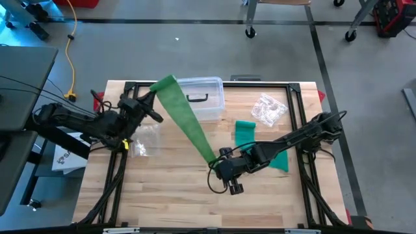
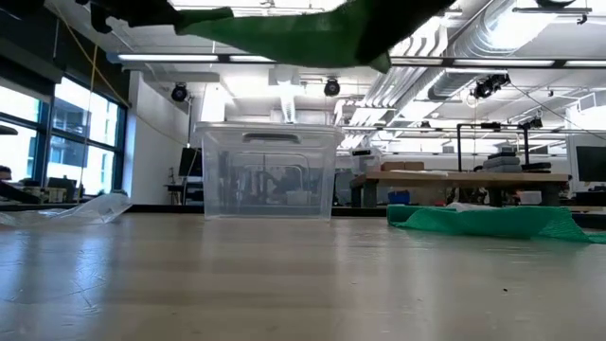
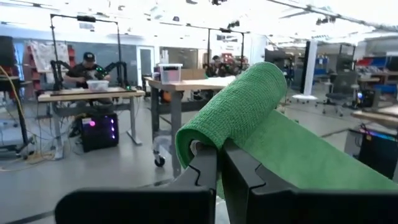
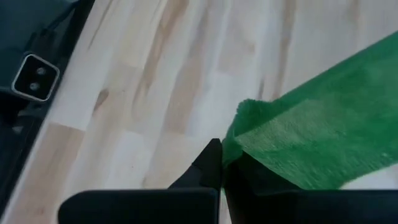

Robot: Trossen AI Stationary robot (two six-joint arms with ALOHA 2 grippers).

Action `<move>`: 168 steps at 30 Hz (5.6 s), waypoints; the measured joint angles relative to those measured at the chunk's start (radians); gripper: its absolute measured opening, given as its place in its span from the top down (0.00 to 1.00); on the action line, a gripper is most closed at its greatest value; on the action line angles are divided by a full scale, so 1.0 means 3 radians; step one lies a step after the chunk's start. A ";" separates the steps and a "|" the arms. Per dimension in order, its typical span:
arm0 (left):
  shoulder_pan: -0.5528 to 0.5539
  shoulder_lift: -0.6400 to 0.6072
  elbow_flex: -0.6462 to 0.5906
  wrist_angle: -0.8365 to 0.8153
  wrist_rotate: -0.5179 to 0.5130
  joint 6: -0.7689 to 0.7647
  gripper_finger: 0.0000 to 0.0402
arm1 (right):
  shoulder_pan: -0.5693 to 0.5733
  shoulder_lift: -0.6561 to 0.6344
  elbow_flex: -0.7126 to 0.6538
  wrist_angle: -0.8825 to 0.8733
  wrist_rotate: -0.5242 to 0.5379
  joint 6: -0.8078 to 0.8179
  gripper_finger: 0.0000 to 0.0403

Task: Roll bandage
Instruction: Roll the green bandage

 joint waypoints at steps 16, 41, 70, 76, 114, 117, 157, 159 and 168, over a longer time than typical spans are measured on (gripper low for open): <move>-0.0016 0.0465 -0.0003 -0.1814 0.1060 -0.2249 1.00 | 0.0046 -0.0529 0.0969 -0.0102 0.1411 -0.1146 1.00; -0.0472 0.2033 0.0132 -0.1387 0.3047 -0.3129 1.00 | -0.0810 -0.0528 0.1733 -0.1114 0.1082 -0.1447 1.00; -0.0793 0.2032 0.0130 -0.1798 0.3741 -0.3512 1.00 | -0.1308 -0.0594 0.0741 -0.1596 0.0170 -0.0708 1.00; -0.0950 0.2032 0.0130 -0.1793 0.3829 -0.3725 1.00 | -0.1410 -0.0589 0.0037 -0.0996 0.0417 -0.0699 1.00; -0.0767 0.2032 0.0126 -0.1886 0.3828 -0.4272 1.00 | -0.0929 -0.1776 -0.1634 0.0331 0.0791 0.0241 0.57; -0.0694 0.2032 0.0126 -0.1464 0.3752 -0.4355 1.00 | -0.0578 -0.1757 -0.1769 0.0898 0.0351 0.0108 0.57; -0.0259 0.1551 0.0128 -0.0503 0.3298 -0.4375 1.00 | 0.0195 -0.0809 -0.1432 0.2453 0.1742 -0.1066 0.57; -0.0259 0.1551 0.0128 -0.0506 0.3286 -0.4387 1.00 | 0.0167 -0.0809 -0.1432 0.2468 0.1663 -0.1002 0.57; -0.0259 0.1551 0.0128 -0.0504 0.3181 -0.4392 1.00 | 0.0079 -0.0809 -0.1432 0.2558 0.1649 -0.0782 0.62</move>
